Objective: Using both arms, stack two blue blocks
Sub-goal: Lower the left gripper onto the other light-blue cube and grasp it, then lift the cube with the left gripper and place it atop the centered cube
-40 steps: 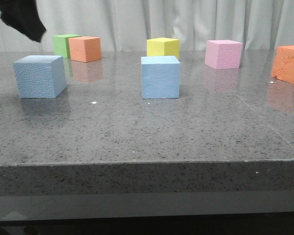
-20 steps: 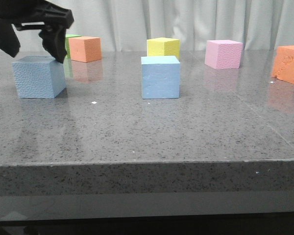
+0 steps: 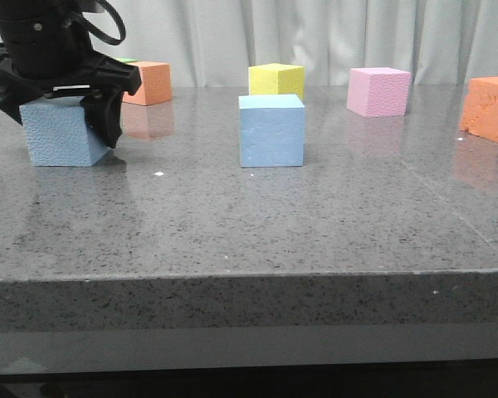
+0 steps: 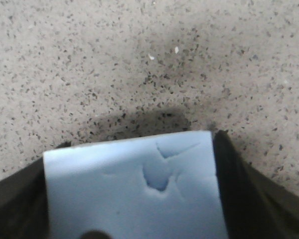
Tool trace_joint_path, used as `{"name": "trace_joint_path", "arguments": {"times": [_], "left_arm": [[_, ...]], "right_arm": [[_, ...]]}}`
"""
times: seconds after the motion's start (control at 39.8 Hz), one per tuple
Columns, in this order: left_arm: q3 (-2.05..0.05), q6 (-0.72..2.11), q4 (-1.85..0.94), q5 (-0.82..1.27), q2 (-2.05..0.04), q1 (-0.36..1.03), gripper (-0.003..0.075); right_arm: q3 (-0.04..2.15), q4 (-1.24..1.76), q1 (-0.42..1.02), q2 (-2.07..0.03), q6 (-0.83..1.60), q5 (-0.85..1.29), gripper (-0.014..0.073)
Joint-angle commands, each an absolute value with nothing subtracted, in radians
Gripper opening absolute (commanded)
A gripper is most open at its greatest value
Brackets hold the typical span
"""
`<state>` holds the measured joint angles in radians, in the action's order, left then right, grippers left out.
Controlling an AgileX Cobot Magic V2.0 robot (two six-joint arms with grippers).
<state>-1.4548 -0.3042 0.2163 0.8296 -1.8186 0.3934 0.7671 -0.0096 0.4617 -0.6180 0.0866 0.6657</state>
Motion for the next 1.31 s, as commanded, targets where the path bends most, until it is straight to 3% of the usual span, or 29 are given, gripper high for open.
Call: {"name": "trace_joint_path", "arguments": {"times": [0.0, 0.4, 0.73, 1.28], "left_arm": [[-1.495, -0.314, 0.21, 0.802, -1.769, 0.402, 0.044], [-1.786, 0.151, 0.053, 0.917, -1.769, 0.512, 0.042], [-2.023, 0.797, -0.402, 1.081, -1.824, 0.544, 0.042], [-2.032, 1.093, -0.408, 1.02, -1.915, 0.588, 0.042]], "right_arm": [[0.793, -0.013, 0.458, -0.617, 0.095, 0.594, 0.0615], [0.793, -0.013, 0.458, -0.617, 0.095, 0.593, 0.0615], [0.793, -0.013, 0.458, -0.617, 0.095, 0.593, 0.0615], [0.793, -0.013, 0.458, -0.617, 0.095, 0.593, 0.0615]]}}
